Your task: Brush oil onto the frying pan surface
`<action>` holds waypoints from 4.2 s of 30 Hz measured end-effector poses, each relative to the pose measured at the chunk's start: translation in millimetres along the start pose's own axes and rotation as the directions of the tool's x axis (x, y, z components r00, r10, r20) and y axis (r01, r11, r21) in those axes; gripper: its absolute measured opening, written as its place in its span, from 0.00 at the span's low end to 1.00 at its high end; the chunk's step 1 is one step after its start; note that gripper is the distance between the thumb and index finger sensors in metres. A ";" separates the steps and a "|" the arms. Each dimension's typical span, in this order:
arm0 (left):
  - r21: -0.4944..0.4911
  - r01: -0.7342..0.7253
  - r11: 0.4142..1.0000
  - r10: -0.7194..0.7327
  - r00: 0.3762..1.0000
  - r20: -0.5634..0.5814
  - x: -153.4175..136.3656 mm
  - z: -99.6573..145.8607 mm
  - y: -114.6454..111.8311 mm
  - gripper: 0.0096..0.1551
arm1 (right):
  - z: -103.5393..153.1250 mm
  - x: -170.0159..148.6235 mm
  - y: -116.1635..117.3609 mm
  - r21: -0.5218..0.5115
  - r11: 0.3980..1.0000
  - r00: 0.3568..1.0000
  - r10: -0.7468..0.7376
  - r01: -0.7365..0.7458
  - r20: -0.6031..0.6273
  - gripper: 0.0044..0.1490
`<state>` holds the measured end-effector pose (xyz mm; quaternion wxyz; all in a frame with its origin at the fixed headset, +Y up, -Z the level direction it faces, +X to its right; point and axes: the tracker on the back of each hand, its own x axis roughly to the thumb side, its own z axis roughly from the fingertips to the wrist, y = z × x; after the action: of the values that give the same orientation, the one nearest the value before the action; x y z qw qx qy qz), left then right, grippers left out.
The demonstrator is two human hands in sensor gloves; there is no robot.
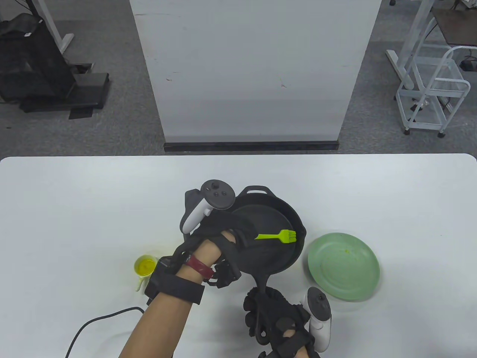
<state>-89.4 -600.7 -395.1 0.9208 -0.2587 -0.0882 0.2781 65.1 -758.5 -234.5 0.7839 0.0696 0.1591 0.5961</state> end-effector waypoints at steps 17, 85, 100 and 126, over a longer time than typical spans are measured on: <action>-0.013 0.167 0.986 -0.167 0.981 -0.095 -26.7 3.8 14.6 0.24 | 1.3 0.8 -3.1 -0.008 1.000 1.000 0.002 -0.002 -0.004 0.35; -0.139 0.083 0.987 -0.073 0.994 0.076 -14.6 15.8 -24.6 0.27 | -1.0 -0.5 -1.0 0.010 1.000 1.000 0.011 -0.011 -0.015 0.35; -0.131 0.207 0.970 -0.215 0.975 -0.057 -24.5 22.0 -6.6 0.26 | -0.8 0.0 -3.2 -0.001 1.000 1.000 0.003 -0.003 -0.017 0.35; 0.040 0.587 0.808 -0.566 0.794 -0.223 -10.6 88.2 43.9 0.26 | 0.2 -1.4 -4.1 -0.034 0.999 1.000 0.012 -0.013 -0.026 0.35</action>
<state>-145.7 -537.7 -343.4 0.9782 -0.1963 -0.0545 -0.0391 68.6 -760.9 -235.3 0.7791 0.0492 0.1586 0.6045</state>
